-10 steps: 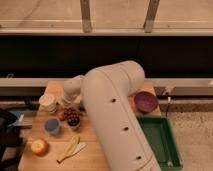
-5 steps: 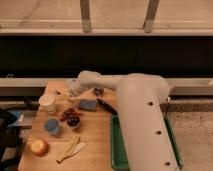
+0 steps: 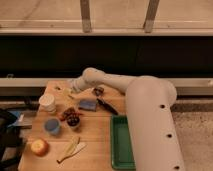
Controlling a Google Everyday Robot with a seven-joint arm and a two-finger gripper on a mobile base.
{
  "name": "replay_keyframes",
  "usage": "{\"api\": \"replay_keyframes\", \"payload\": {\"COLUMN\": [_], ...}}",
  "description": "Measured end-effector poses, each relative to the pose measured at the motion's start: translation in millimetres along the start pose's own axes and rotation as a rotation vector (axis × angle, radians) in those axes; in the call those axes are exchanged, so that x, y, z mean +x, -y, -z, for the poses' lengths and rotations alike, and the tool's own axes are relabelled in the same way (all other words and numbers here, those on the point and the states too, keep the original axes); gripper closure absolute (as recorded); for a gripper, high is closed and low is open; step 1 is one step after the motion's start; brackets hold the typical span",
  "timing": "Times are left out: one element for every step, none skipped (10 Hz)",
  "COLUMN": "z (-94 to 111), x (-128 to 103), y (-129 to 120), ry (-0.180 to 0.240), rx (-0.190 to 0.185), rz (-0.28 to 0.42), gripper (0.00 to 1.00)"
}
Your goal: Place fork in paper cup
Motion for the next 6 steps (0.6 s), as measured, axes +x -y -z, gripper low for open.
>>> {"api": "replay_keyframes", "payload": {"z": [3, 10, 15, 19, 24, 27], "x": [-3, -12, -20, -27, -35, -42], "y": [0, -4, -8, -12, -17, -22], "ry": [0.013, 0.036, 0.048, 0.061, 0.076, 0.088], "rx": [0.000, -0.001, -0.001, -0.001, -0.002, -0.006], "rz": [0.002, 0.015, 0.027, 0.041, 0.058, 0.075], "gripper": [1.00, 1.00, 1.00, 1.00, 1.00, 1.00]}}
